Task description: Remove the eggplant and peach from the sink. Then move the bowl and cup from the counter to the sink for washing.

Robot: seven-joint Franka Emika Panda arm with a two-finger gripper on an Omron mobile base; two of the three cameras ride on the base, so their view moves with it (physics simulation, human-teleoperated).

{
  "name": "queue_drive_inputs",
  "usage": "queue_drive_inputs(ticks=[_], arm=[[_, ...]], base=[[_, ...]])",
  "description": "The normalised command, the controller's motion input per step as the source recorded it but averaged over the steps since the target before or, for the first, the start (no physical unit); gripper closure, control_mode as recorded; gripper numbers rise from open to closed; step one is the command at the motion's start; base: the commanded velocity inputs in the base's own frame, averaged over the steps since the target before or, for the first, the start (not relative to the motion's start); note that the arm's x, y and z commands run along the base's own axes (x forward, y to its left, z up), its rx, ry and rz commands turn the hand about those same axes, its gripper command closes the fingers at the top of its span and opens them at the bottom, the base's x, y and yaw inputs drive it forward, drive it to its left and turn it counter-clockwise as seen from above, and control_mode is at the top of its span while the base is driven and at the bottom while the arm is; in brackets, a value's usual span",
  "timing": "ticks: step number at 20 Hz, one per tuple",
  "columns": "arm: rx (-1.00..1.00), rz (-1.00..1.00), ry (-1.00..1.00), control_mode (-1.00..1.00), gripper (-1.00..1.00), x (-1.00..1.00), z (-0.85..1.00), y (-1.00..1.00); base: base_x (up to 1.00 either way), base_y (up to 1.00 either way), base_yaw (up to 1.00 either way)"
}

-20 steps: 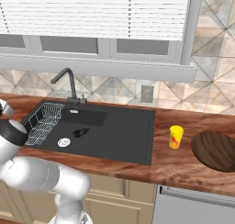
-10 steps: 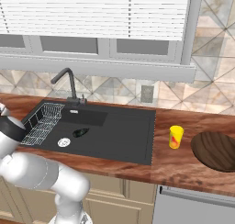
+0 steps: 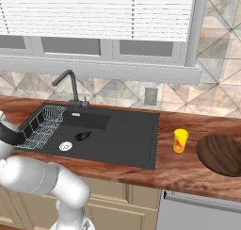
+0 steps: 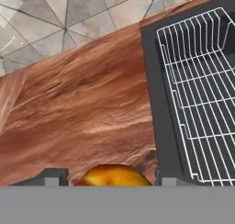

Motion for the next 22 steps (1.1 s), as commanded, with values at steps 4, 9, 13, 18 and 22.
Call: queue_drive_inputs(ticks=[4, 9, 13, 18, 22], arm=[[0.03, 0.00, 0.04, -1.00, 1.00, 0.00, -0.14, 0.15], [0.05, 0.00, 0.06, -1.00, 1.00, 0.00, -0.15, 0.14], [0.04, 0.00, 0.07, -1.00, 1.00, 0.00, -0.17, 0.12], [0.03, 0.00, 0.03, -1.00, 1.00, 0.00, -0.17, 0.10], [0.01, 0.00, 0.01, -1.00, 1.00, 0.00, -0.17, 0.11]], base=[[0.00, 0.00, 0.00], [0.00, 0.00, 0.00], [0.00, 0.00, 0.00], [0.00, 0.00, 0.00], [0.00, 0.00, 0.00]])
